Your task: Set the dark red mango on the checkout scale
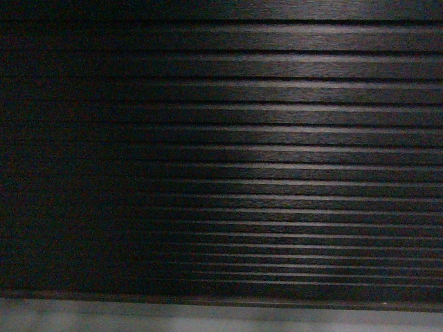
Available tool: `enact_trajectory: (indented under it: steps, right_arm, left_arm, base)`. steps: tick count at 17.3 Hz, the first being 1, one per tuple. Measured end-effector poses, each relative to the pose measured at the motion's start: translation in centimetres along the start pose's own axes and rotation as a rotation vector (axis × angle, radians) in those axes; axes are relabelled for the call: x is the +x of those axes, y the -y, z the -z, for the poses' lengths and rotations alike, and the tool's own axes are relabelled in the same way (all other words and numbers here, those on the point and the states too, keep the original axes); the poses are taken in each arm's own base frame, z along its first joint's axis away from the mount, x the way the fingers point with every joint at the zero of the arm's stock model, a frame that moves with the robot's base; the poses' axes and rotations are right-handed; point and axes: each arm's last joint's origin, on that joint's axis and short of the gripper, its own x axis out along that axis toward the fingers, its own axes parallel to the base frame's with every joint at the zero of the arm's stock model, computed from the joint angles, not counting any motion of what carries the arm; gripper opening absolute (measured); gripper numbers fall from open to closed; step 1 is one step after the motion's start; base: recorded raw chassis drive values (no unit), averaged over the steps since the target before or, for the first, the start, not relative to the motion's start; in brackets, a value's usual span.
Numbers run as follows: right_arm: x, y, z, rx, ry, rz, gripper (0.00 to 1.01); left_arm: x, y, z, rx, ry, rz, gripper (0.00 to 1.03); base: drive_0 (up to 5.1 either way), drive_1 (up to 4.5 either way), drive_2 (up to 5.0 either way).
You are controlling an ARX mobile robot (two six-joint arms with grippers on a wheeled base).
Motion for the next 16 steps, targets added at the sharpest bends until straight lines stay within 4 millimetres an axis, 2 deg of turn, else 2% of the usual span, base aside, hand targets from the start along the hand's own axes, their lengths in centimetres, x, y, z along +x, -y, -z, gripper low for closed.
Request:
enact_trajectory:
  steps: [16]
  right_arm:
    - [0.0,0.0,0.0,-0.001,0.0,-0.001,0.98]
  left_arm:
    - [0.0,0.0,0.0,0.004,0.0,0.0,0.98]
  base:
    - [0.0,0.0,0.0]
